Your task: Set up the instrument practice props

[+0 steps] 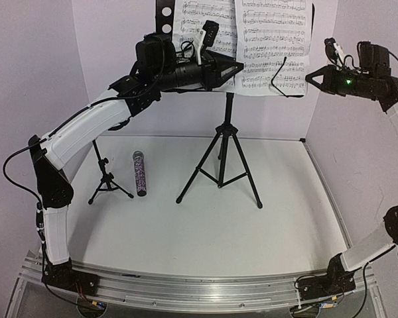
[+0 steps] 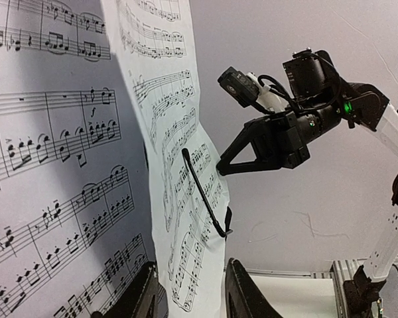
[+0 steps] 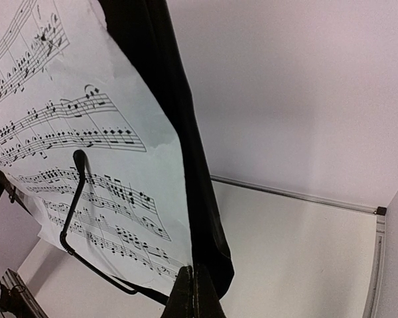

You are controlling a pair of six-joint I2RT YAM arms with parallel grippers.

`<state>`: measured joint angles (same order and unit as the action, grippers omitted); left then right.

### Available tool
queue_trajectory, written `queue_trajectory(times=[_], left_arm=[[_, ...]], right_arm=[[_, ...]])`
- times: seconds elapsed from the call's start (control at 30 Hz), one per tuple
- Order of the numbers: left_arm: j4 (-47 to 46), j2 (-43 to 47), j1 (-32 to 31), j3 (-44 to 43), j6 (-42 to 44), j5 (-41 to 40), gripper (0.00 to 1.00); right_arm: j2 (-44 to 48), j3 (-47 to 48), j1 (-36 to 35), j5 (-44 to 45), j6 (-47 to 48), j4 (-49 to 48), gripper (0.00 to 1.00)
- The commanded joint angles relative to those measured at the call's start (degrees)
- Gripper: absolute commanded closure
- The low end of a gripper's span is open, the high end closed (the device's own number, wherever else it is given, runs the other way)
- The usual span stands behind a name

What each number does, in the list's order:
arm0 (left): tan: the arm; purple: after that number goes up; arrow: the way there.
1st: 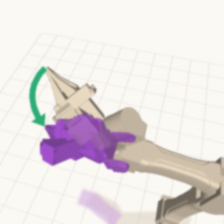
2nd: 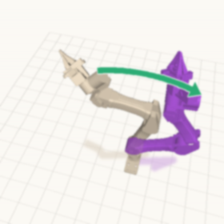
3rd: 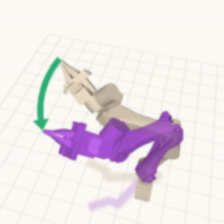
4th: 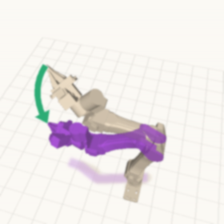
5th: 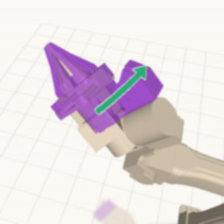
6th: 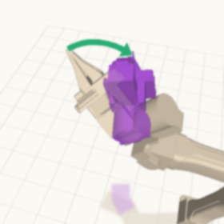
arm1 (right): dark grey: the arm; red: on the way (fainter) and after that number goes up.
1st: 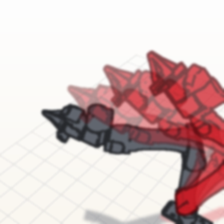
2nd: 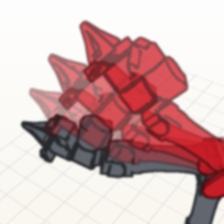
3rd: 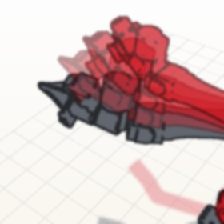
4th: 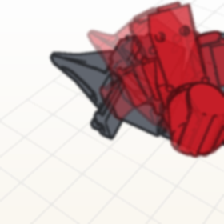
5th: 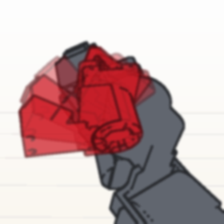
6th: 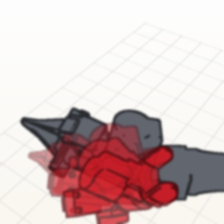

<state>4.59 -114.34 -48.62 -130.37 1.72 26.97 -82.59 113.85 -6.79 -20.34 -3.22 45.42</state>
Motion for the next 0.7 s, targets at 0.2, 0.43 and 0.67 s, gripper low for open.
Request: queue_trajectory(times=[0.2,0.43,0.67], left_arm=[[5.52,8.51,0.36,-3.16,8.64,-2.69,0.54],[11.00,9.55,0.37,-9.63,12.91,-6.20,0.44],[13.03,12.78,0.37,-13.81,18.74,-14.75,0.40]], right_arm=[[1.57,-2.31,0.14,-0.45,-1.40,-3.39,1.00],[2.09,-2.25,0.17,-0.05,-1.28,-3.59,1.00],[2.18,-2.10,0.15,0.21,-1.48,-3.81,1.00]])
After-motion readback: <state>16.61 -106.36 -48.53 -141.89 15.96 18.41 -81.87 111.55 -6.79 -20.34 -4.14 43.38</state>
